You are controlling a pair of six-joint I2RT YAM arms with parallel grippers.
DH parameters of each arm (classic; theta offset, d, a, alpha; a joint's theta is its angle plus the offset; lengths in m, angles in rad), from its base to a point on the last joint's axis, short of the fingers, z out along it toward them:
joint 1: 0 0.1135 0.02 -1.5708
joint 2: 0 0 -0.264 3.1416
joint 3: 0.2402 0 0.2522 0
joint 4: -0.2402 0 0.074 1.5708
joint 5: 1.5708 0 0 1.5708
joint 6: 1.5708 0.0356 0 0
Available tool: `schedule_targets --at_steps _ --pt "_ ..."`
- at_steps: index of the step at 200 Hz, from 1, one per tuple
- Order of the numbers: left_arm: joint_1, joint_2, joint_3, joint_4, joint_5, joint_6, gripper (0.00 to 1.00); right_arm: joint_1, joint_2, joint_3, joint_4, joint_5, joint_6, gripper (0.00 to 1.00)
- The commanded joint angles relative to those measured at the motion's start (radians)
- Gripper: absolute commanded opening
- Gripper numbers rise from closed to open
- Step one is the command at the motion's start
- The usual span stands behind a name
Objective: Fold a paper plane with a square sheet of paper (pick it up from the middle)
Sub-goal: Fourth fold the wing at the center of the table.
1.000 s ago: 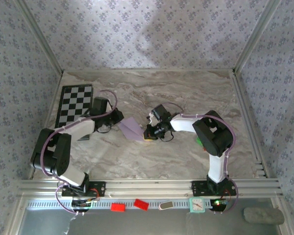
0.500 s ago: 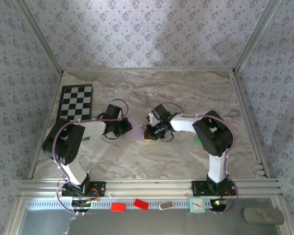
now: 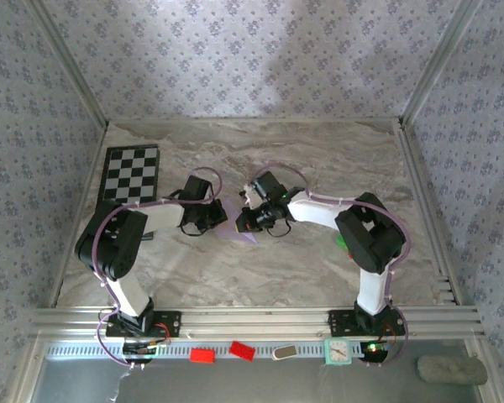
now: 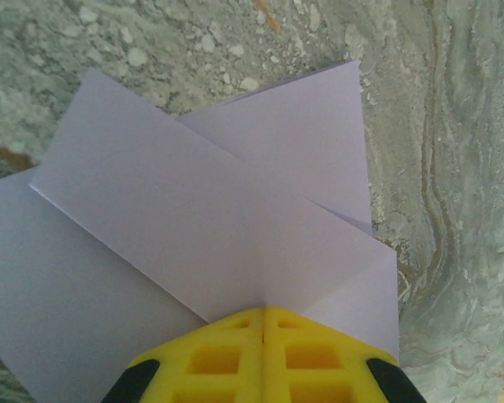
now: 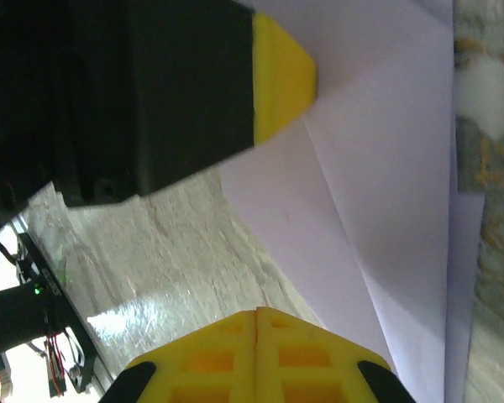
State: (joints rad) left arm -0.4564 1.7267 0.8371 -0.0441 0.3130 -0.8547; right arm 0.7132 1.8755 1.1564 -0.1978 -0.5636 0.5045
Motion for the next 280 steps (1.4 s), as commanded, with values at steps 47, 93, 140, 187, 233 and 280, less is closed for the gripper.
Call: schedule_targets --at_steps 47,93,140,187,233,280 --pt "-0.001 0.054 -0.002 -0.110 -0.056 0.002 0.05 -0.015 0.103 0.103 -0.009 0.018 -0.029 0.00" --pt "-0.001 0.063 0.013 -0.156 -0.062 -0.007 0.04 -0.015 0.162 0.140 -0.025 0.001 -0.049 0.00" --pt "-0.001 0.093 0.038 -0.240 -0.091 -0.042 0.03 -0.017 0.180 0.119 -0.042 -0.001 -0.073 0.00" --pt "0.000 0.135 0.072 -0.335 -0.143 -0.055 0.02 -0.039 0.143 0.045 -0.063 0.001 -0.111 0.00" --pt "-0.001 0.154 0.083 -0.347 -0.152 -0.052 0.02 -0.064 0.055 -0.116 -0.049 -0.014 -0.120 0.00" --pt "-0.001 0.151 0.103 -0.348 -0.142 -0.040 0.02 -0.088 -0.039 -0.260 -0.039 -0.015 -0.111 0.00"
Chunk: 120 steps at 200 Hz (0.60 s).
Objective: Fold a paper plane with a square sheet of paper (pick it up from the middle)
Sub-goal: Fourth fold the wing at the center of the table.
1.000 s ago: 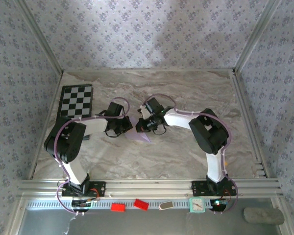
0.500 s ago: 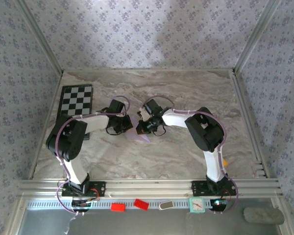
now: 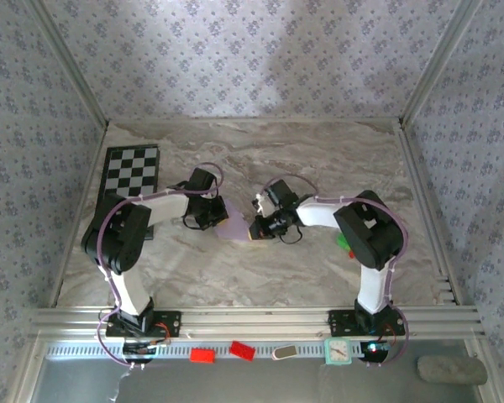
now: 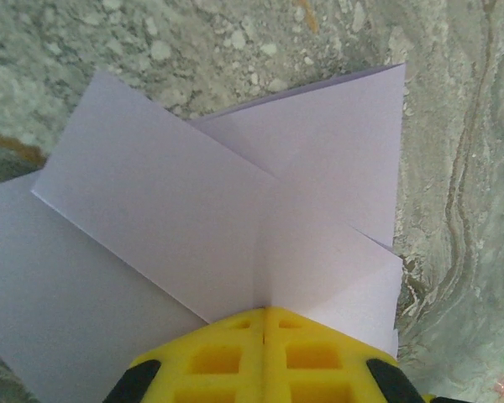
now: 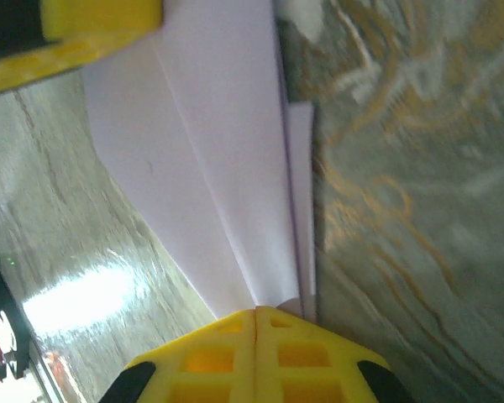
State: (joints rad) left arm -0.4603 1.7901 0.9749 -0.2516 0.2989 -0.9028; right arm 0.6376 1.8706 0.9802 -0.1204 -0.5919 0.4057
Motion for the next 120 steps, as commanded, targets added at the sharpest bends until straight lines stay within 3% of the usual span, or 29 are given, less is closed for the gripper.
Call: schedule_targets --at_steps 1,70,89,120 --pt "0.003 0.088 -0.035 -0.141 -0.128 0.009 0.02 -0.014 -0.036 -0.085 -0.117 0.013 -0.012 0.00" --pt "-0.015 0.004 0.061 -0.097 -0.032 0.044 0.09 -0.038 -0.181 -0.121 -0.070 0.019 0.004 0.01" --pt "-0.015 -0.055 0.094 -0.071 0.000 0.032 0.16 -0.034 -0.198 -0.094 -0.009 0.012 0.043 0.06" --pt "-0.005 -0.161 0.087 -0.076 -0.046 -0.001 0.34 -0.033 -0.160 -0.020 0.053 0.038 0.097 0.21"
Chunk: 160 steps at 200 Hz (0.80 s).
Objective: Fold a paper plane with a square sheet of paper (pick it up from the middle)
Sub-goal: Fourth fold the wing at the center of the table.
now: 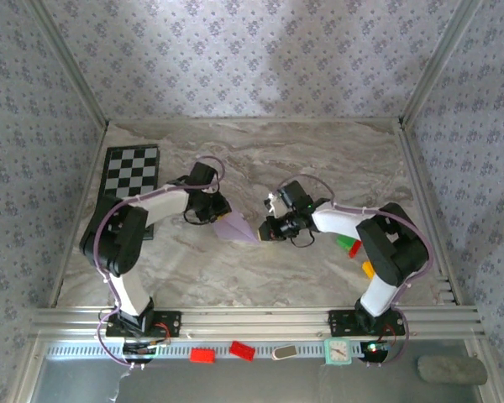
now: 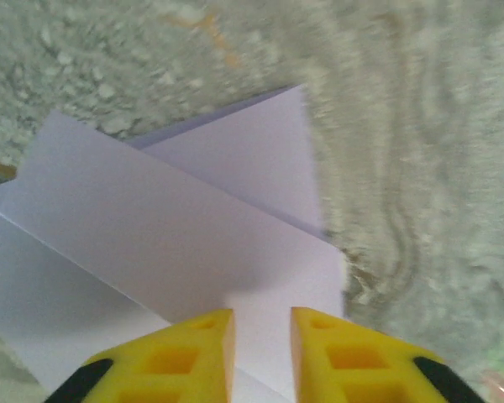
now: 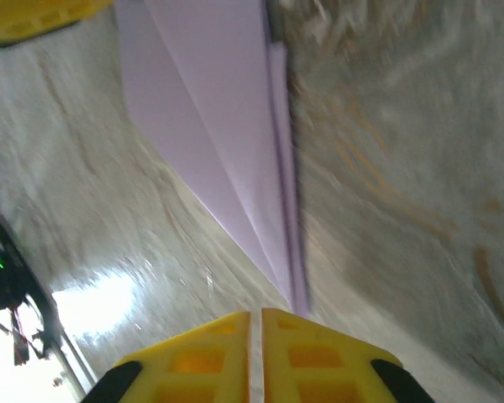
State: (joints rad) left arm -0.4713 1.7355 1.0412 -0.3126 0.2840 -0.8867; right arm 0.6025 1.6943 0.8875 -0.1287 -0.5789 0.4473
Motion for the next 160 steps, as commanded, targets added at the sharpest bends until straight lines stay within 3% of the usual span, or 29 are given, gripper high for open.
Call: schedule_targets --at_steps 1,60,160 --pt "0.006 -0.110 0.017 -0.015 -0.033 -0.018 0.34 0.003 0.019 0.076 0.061 0.027 0.055 0.21" --pt "0.074 -0.297 -0.209 0.107 -0.015 -0.132 0.60 0.009 0.223 0.281 -0.010 0.024 0.025 0.37" --pt "0.097 -0.324 -0.374 0.246 0.091 -0.228 0.66 0.040 0.376 0.440 -0.110 0.033 0.006 0.35"
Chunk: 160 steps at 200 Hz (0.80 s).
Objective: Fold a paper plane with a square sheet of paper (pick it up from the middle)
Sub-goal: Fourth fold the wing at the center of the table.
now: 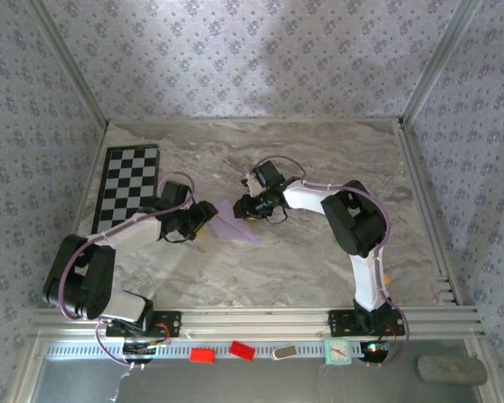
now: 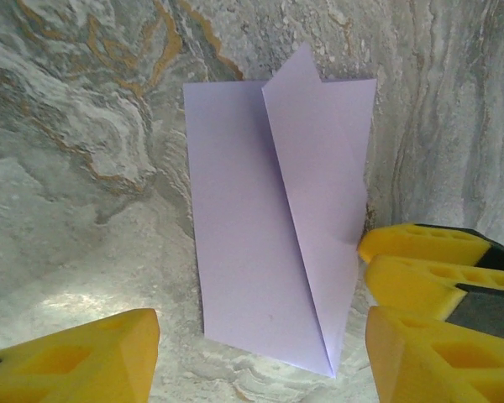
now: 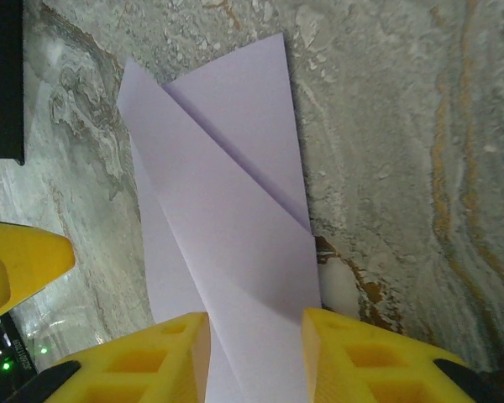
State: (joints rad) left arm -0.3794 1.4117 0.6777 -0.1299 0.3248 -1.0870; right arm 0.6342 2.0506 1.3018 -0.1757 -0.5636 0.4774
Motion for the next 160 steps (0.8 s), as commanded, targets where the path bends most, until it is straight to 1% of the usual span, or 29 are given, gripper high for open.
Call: schedule_targets --at_steps 1,29,65,94,119,151,160 --pt "0.005 0.001 -0.011 0.064 0.051 -0.028 0.66 0.009 0.019 0.025 -0.064 0.019 -0.025 0.35" --pt "0.005 0.027 -0.009 0.109 0.092 -0.030 0.66 0.007 0.009 0.016 -0.065 0.043 -0.021 0.37" --pt "-0.001 0.081 0.009 0.167 0.139 -0.044 0.64 0.005 -0.006 0.006 -0.044 0.028 -0.015 0.37" --pt "-0.010 0.122 0.033 0.186 0.145 -0.049 0.58 0.001 -0.025 -0.023 0.001 0.007 0.008 0.34" --pt "-0.013 0.151 0.046 0.194 0.143 -0.056 0.49 -0.006 -0.060 -0.053 0.033 0.004 0.022 0.31" --pt "-0.025 0.177 0.057 0.209 0.154 -0.067 0.48 -0.019 -0.124 -0.101 0.067 0.043 0.035 0.31" --pt "-0.030 0.186 0.060 0.205 0.154 -0.070 0.48 -0.022 -0.133 -0.143 0.074 0.038 0.040 0.31"
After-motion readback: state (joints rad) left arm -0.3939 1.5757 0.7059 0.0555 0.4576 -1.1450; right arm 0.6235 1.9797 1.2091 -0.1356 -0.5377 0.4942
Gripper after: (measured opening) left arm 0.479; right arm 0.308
